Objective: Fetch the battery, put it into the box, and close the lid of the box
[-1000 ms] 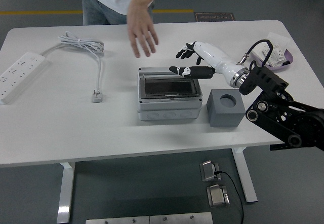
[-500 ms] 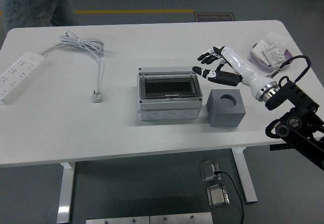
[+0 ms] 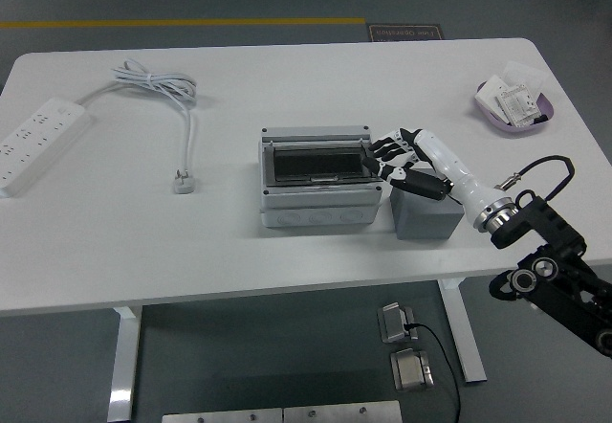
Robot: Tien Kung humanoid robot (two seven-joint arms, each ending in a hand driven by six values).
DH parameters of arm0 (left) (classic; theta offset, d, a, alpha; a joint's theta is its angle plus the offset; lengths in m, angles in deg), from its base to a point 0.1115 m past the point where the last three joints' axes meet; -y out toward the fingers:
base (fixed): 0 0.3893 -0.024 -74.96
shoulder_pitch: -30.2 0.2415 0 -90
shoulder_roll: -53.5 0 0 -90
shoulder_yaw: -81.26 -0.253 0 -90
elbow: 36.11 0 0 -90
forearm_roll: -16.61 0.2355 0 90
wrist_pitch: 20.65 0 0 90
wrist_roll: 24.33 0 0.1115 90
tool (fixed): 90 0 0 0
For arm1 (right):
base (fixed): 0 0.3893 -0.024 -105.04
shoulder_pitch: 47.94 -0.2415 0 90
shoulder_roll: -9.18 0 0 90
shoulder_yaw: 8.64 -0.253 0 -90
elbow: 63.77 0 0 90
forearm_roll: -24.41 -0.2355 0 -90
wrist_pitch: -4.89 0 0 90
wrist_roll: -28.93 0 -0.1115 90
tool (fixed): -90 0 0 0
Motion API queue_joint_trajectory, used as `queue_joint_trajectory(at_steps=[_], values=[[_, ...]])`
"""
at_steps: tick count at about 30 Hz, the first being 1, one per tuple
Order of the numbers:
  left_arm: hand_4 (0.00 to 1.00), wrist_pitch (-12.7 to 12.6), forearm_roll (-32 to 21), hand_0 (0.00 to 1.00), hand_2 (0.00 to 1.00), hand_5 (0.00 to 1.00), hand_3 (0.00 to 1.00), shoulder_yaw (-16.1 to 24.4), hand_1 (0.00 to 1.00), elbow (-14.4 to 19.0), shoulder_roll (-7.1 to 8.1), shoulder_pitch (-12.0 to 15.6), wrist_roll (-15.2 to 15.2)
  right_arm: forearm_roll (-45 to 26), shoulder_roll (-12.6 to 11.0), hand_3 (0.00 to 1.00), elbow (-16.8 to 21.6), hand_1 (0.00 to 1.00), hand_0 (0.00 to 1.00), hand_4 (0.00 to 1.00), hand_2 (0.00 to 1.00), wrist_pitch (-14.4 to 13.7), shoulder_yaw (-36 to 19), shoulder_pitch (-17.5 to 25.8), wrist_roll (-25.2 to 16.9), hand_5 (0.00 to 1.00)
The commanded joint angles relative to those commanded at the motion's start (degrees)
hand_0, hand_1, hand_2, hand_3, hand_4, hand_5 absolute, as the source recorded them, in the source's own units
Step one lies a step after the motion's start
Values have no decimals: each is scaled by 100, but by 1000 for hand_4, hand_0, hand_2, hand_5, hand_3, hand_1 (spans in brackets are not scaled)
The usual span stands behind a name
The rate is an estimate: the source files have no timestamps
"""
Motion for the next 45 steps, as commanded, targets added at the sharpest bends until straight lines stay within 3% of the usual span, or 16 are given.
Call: queue_joint_trajectory(at_steps=[10, 38, 44, 45], values=[[623, 4, 13, 660, 691, 208, 621, 1, 729, 3, -24, 2, 5, -172, 235, 652, -149, 614, 376, 867, 606, -12, 122, 44, -114, 743], [623, 23, 61, 661, 691, 208, 621, -11, 729, -3, -41, -29, -4, -312, 324, 644, -436, 615, 372, 866, 607, 9, 216, -112, -231, 745], [623, 26, 84, 661, 689, 208, 621, 0, 729, 1, -47, -31, 6, -336, 367, 641, -498, 614, 392, 866, 606, -2, 203, -118, -276, 744], [624, 26, 85, 661, 690, 209, 621, 1, 729, 1, -48, -32, 6, -338, 373, 636, -506, 614, 493, 865, 610, -3, 202, -120, -281, 743]])
